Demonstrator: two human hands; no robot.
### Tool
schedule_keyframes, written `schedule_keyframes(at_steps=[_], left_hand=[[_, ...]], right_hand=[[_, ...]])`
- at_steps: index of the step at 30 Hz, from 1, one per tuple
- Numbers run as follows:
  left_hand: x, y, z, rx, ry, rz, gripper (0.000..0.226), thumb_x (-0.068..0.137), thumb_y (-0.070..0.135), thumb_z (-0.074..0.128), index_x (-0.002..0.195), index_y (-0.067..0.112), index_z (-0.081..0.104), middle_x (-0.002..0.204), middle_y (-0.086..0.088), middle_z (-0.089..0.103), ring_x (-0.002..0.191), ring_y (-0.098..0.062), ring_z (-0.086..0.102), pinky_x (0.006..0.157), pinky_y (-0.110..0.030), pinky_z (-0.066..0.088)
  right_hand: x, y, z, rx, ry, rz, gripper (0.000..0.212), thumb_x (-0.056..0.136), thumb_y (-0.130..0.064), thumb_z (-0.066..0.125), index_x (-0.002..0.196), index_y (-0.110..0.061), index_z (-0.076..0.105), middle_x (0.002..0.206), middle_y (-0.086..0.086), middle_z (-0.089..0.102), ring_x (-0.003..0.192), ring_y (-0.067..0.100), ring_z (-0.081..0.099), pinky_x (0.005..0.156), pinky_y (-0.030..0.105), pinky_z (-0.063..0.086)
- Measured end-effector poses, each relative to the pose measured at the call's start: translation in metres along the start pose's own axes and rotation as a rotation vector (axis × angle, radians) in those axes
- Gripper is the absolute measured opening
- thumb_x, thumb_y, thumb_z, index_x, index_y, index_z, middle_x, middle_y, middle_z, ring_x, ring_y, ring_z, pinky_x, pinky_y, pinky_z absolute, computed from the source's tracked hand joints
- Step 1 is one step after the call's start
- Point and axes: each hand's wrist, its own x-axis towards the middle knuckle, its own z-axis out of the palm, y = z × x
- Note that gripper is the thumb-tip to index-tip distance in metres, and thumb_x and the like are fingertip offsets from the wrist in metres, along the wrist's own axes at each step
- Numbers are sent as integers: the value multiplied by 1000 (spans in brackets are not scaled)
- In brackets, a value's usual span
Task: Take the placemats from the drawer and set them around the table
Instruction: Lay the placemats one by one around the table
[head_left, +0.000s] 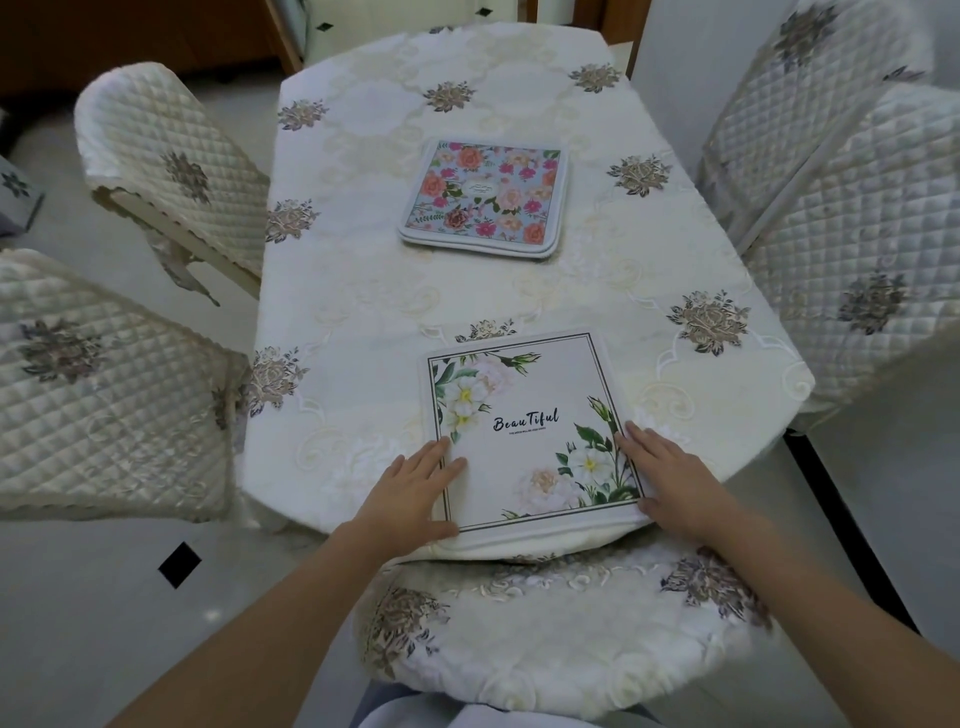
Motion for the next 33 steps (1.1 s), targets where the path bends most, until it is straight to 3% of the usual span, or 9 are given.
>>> schedule_keyframes(at_steps=[9,15,21,26,29,33], left_hand=[[-1,12,-11,177,-37,-10,86,92,59,48,156,24,3,164,-6,-10,151,-20,-8,121,-51,-2],[-15,19,-15,110,62,-107,61,101,54,24,153,23,20,163,-7,10,150,-23,9,121,-50,4],[-27,8,-44,4,270,-278,87,82,66,-9,152,28,27,162,-3,18,149,-20,13,121,-49,0],[-42,-20,-83,86,371,-279,78,90,63,-4,153,27,24,163,-4,13,150,-22,8,121,-50,-3],[-55,-45,-105,119,418,-292,70,96,60,7,154,25,22,164,-5,11,151,-23,7,120,-50,-4],[-79,-83,-127,118,496,-359,72,95,62,5,155,26,21,163,-6,13,150,-24,11,121,-51,1]], right_hand=[[0,-1,-2,-43,-14,2,91,91,-27,60,156,-24,-4,162,-6,-12,150,17,-1,119,39,20],[4,-30,-7,51,87,43,75,94,-45,52,155,-19,17,163,0,7,149,23,11,117,40,24],[26,-78,-35,83,138,4,72,96,-54,43,155,-20,19,164,2,6,150,23,9,118,40,21],[45,-140,-69,39,198,-64,64,98,-56,35,153,-24,25,164,3,6,150,23,6,120,41,16],[54,-183,-88,40,246,-86,68,97,-59,34,154,-23,22,164,1,5,150,23,5,121,41,12],[61,-245,-109,33,323,-105,73,96,-62,32,155,-24,16,164,2,4,150,23,2,121,43,8]])
